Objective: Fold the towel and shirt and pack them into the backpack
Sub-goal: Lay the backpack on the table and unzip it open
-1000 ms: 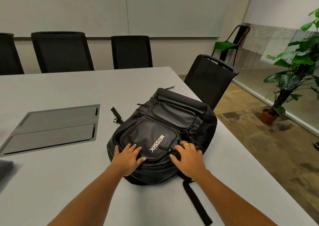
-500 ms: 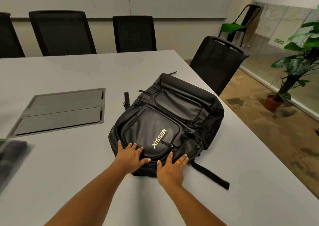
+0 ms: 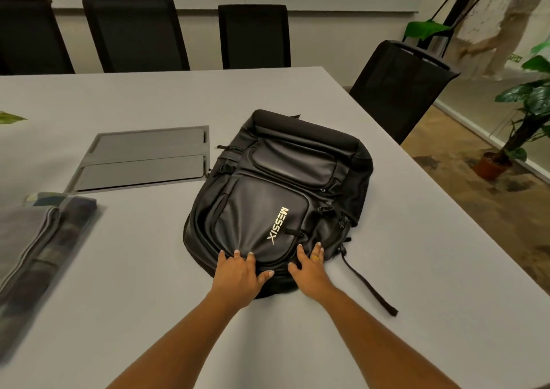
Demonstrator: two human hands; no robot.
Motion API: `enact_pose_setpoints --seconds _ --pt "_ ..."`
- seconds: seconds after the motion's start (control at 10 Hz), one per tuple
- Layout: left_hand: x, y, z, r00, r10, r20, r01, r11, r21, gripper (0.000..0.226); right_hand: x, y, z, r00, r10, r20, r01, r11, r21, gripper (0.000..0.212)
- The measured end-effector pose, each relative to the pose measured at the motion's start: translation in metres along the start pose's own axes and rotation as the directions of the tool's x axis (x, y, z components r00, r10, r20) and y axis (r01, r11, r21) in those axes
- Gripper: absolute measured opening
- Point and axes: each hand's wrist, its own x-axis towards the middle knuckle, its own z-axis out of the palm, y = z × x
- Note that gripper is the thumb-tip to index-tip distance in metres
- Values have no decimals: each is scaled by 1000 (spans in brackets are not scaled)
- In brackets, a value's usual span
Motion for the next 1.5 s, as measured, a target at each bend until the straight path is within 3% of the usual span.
enact_pose_setpoints --seconds 0.2,0.4,0.6,0.7,0.8,1.0,1.3,1.4,1.5 --pt "-43 11 16 999 -35 22 32 995 99 78 -9 2 -2 986 -130 104 131 991 -3 56" --pt "-79 20 25 1000 -8 3 7 998 62 77 -16 6 7 970 -213 114 218 975 -38 50" --pt "-96 15 24 995 -34 -98 30 999 -42 61 -31 -2 29 958 -210 -194 214 977 -4 48" --pt "-95 5 22 965 -105 -242 78 990 -118 53 -43 -12 38 939 -117 -323 144 988 63 52" --pt "-87 -8 30 935 -164 -314 86 965 -248 61 -49 -16 43 941 -65 -333 102 990 94 59" --pt "-65 -35 56 974 -218 -59 177 900 -398 87 -49 -7 43 959 -113 -259 137 988 74 59" --pt "-47 -47 66 983 -185 -11 163 894 -418 74 -31 7 34 980 -190 -59 194 979 67 57" --pt "-40 -49 65 983 -182 -1 165 892 -422 74 -24 8 29 979 -200 -36 202 976 78 57" --pt "-35 -52 63 982 -189 -11 166 890 -426 73 -21 9 24 970 -222 -99 237 955 180 48"
